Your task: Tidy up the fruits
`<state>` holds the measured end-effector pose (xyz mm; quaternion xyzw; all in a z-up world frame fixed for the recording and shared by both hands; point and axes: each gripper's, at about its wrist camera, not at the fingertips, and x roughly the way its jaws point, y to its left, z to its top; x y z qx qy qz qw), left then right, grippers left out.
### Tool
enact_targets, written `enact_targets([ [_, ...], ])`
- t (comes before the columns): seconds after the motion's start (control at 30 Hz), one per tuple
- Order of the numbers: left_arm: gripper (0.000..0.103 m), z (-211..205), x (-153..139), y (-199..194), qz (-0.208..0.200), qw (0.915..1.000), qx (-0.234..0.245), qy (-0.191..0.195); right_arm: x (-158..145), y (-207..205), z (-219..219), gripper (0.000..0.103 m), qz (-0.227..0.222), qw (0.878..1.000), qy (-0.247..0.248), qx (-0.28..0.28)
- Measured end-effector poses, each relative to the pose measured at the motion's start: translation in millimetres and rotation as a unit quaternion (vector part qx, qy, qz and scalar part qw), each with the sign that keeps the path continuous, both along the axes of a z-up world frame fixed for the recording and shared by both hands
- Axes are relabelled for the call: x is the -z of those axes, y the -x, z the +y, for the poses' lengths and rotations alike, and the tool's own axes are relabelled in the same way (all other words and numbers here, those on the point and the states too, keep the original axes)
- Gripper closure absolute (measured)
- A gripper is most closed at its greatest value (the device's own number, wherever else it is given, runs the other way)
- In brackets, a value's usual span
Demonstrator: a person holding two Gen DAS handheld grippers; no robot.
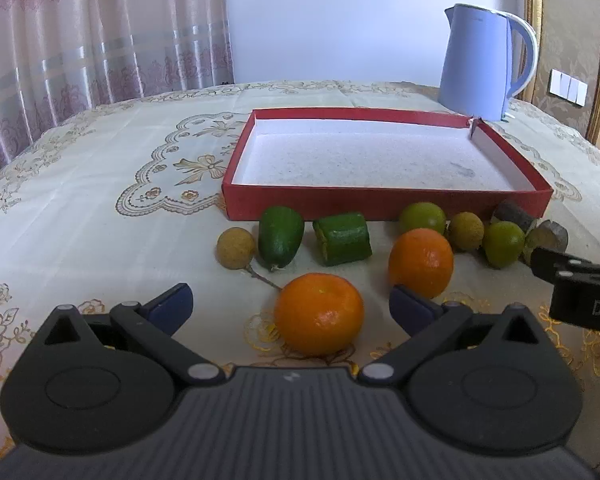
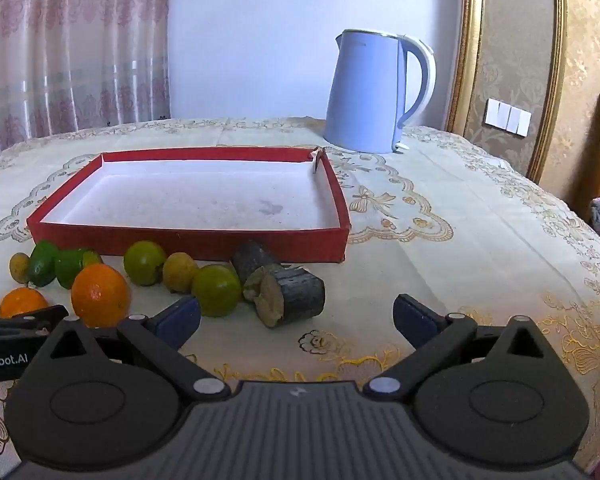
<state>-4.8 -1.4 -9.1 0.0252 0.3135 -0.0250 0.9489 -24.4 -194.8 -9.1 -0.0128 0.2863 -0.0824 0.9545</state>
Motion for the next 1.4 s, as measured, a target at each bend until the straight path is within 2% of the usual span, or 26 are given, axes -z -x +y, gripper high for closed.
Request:
enact_targets([
  [0.93, 0.000, 1.5, 2.9, -6.2, 0.015, 0.9997, -0.005, 0.016, 1.5, -1.2, -5.3, 0.000, 0.004, 1.000, -0.016, -0.011],
  [1.27, 0.000, -1.2, 3.5, -6.5, 0.015, 0.9998, -0.009, 0.003, -0.2, -0.4, -6.8, 0.000, -0.001, 1.000, -0.019, -0.013],
  [1.4, 0.000, 0.8, 4.6, -9.1, 0.027, 0.9995, -0.010, 0.012, -1.4, -0.4, -8.0, 0.000, -0.003, 1.000, -0.019, -0.013],
])
